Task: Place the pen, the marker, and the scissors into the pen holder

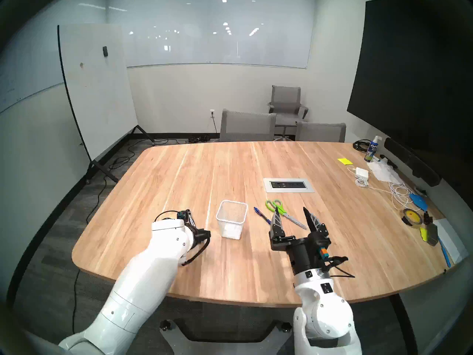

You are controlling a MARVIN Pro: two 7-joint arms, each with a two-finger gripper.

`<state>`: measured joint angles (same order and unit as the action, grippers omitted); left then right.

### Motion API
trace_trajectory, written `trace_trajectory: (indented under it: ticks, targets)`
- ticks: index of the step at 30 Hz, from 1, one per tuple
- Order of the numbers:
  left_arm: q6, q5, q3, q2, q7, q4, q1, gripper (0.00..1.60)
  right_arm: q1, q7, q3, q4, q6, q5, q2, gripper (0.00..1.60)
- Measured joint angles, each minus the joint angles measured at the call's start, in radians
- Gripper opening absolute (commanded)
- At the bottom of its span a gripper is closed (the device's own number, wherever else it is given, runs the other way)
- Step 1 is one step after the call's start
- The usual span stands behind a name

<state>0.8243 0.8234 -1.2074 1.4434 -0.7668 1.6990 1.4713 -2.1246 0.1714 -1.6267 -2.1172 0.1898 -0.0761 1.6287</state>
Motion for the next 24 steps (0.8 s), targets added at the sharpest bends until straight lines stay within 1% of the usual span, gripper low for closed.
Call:
trace_trajectory:
  ticks: [2,3,4,15,24]
  targets:
    - [0.000,0.001,0.004,0.000,0.003,0.000,0.000,0.43,0.000,0.000,0.000,0.000,0.000,0.000,0.000,1.60]
    - [-0.001,0.001,0.005,0.000,0.004,0.000,0.000,0.09,0.000,0.000,0.000,0.000,0.000,0.000,0.000,1.60]
    - [-0.001,0.000,0.006,0.000,0.004,0.000,0.000,0.00,0.000,0.000,0.000,0.000,0.000,0.000,0.000,1.60]
    - [-0.012,-0.013,0.020,-0.011,0.011,0.002,0.001,0.00,0.000,0.000,0.000,0.000,0.000,0.000,0.000,1.60]
    - [-0.046,-0.045,0.041,-0.029,0.026,0.011,0.016,0.00,0.000,0.000,0.000,0.000,0.000,0.000,0.000,1.60]
